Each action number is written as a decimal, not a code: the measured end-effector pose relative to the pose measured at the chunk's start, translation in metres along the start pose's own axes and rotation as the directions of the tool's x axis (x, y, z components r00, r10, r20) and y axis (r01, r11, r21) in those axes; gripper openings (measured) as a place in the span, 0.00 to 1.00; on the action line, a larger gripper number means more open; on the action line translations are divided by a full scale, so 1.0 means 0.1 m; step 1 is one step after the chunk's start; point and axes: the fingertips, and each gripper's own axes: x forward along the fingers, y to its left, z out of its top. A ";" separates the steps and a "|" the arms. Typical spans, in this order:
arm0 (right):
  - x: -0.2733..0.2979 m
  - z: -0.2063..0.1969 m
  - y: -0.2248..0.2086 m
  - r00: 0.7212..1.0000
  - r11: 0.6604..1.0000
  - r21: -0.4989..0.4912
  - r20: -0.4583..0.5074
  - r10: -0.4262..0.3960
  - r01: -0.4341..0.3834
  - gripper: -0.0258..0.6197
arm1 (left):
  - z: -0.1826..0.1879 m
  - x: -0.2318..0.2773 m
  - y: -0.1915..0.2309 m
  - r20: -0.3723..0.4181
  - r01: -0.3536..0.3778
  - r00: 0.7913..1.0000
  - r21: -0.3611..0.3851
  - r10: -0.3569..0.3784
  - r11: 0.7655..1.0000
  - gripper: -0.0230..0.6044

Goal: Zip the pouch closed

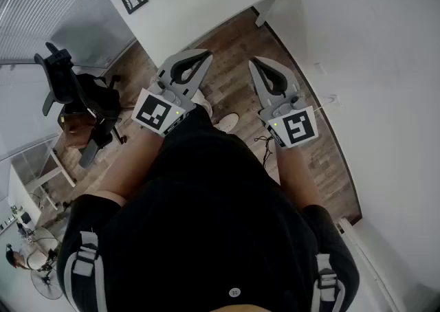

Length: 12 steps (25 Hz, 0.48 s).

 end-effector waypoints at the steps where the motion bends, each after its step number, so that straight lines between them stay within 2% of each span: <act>1: -0.03 0.01 0.04 1.000 1.000 0.000 -0.001 -0.002 0.002 0.05 | 0.00 -0.04 -0.03 -0.001 0.002 1.000 0.001 -0.002 1.000 0.05; 12: -0.06 0.03 0.32 0.999 0.998 0.042 -0.015 -0.038 0.039 0.05 | 0.04 -0.33 -0.08 -0.009 0.040 0.999 0.003 -0.040 0.999 0.05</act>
